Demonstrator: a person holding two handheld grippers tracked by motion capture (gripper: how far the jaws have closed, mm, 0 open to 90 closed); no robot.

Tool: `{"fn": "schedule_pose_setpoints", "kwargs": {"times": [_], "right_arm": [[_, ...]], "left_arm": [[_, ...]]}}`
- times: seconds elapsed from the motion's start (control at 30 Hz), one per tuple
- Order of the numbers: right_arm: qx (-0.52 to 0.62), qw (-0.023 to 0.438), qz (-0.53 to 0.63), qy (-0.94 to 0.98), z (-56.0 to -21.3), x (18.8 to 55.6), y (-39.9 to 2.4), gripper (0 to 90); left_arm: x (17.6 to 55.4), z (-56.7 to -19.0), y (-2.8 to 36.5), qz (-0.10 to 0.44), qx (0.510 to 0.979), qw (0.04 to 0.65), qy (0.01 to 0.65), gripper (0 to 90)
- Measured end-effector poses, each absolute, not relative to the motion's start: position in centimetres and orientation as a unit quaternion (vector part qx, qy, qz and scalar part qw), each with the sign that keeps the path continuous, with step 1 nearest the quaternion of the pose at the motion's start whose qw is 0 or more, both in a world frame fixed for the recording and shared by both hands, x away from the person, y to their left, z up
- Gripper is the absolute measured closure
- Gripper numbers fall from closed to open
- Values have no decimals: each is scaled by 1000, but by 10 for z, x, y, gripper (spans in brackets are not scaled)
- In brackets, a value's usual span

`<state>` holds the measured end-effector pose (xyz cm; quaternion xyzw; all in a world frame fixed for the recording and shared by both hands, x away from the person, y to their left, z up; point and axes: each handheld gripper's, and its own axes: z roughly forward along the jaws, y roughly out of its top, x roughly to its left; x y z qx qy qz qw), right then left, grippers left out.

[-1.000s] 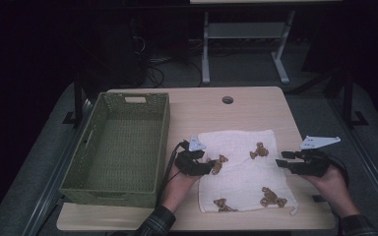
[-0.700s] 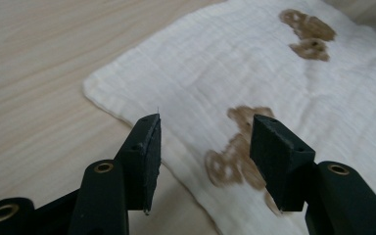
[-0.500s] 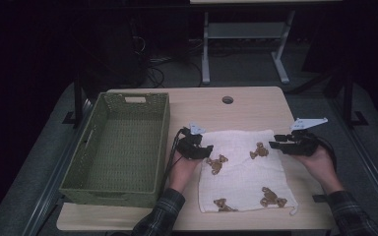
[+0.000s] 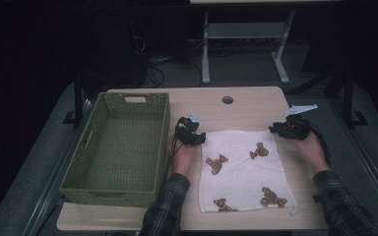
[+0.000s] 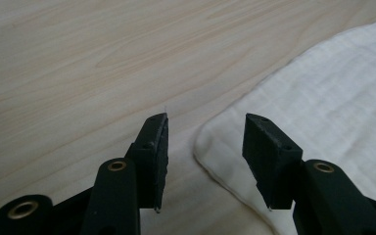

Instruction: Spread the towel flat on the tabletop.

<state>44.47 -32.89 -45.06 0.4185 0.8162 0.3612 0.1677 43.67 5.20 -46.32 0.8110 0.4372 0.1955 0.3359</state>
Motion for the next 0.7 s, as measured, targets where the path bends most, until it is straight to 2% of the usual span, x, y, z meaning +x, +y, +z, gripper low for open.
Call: {"fn": "schedule_pose_setpoints", "kwargs": {"times": [0.3,0.4,0.43,0.47,0.5,0.53,0.7], "right_arm": [[441,137,352,814,-473,462,-337,681],[441,141,351,814,-474,460,-334,720],[441,142,351,814,-474,460,-334,760],[436,144,350,816,-474,459,-333,793],[432,143,350,819,-474,459,-332,851],[431,145,350,819,-474,458,-331,857],[439,143,350,815,-473,458,-332,873]], "left_arm": [[447,-471,49,207,813,324,437,581],[450,-471,49,208,813,328,435,658],[451,-472,50,206,812,329,435,658],[452,-472,50,203,813,331,434,703],[453,-472,49,196,813,335,434,791],[453,-472,49,193,813,337,434,828],[455,-471,51,184,804,345,448,870]]}}
